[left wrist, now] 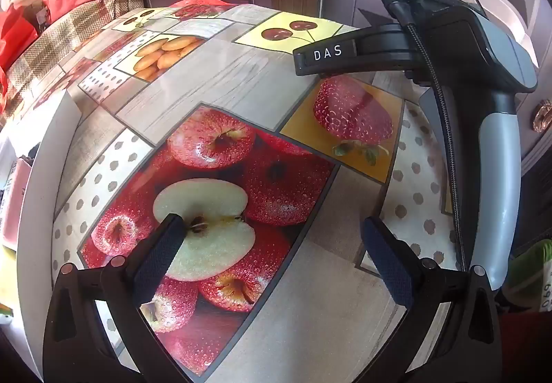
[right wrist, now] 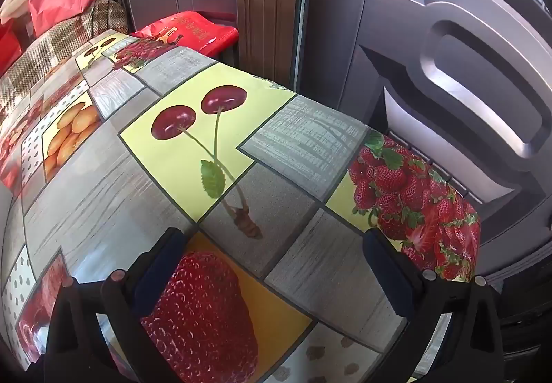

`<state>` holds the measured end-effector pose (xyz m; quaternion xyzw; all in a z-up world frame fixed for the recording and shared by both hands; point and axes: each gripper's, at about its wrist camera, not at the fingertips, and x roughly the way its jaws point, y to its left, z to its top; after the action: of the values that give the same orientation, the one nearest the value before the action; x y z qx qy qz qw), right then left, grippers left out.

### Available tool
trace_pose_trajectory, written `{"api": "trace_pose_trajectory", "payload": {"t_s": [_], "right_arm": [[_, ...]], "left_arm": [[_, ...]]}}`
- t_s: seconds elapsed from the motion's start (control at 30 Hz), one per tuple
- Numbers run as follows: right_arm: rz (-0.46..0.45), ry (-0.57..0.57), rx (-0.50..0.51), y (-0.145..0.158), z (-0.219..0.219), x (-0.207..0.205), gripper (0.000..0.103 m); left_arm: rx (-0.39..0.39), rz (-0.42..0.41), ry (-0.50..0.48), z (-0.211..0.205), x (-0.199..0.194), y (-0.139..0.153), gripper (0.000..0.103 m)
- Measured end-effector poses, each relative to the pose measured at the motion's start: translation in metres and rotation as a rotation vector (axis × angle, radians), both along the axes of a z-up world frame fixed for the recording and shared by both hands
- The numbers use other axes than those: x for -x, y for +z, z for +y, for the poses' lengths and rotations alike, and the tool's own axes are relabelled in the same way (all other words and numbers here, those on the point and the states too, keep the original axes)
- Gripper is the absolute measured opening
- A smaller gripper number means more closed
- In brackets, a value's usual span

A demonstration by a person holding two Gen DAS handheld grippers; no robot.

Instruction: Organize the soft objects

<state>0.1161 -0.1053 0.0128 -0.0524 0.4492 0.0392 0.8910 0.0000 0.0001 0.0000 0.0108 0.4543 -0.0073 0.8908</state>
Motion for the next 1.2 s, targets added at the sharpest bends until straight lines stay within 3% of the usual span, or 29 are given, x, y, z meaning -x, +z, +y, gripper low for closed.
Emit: {"api": "trace_pose_trajectory", "payload": {"t_s": [1.2], "right_arm": [[0.001,0.0,-0.002,0.0002,-0.0003,-0.0002,0.103]], "left_arm": [[-0.001,0.0,0.0,-0.0001,0.0,0.0,0.102]]}}
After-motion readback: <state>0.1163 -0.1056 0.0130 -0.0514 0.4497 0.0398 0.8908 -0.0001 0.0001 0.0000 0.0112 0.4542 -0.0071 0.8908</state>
